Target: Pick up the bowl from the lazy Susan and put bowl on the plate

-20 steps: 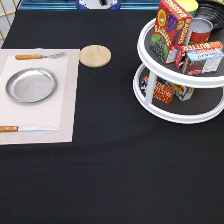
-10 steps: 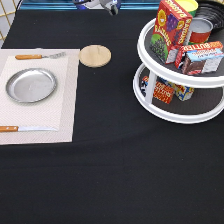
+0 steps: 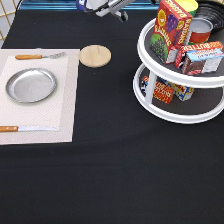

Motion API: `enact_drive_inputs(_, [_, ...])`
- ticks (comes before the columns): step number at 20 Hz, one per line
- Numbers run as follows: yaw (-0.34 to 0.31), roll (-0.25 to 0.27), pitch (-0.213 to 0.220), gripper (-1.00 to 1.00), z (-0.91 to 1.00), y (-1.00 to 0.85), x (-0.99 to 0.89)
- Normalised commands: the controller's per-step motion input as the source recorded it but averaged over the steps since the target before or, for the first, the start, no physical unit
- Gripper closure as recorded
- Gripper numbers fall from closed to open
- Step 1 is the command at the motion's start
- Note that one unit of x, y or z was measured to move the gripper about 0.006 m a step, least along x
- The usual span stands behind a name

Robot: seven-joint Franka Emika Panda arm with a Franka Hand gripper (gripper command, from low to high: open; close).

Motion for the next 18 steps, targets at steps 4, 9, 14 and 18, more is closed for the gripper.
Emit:
enact_drive_inputs(4, [0.0, 0.045, -0.156, -1.0, -0.33, 0.04, 0.01])
enact_drive_inputs(9, [-0.033, 0.0, -0.022, -1.0, -0.31, 0.08, 0.14])
enact_drive_inputs(14, [-0.083, -0.024, 0.058, -1.0, -0.24, 0.2, 0.18])
enact_drive_inputs(18, [-0.072, 0.0, 0.147, -1.0, -0.16, 0.09, 0.12])
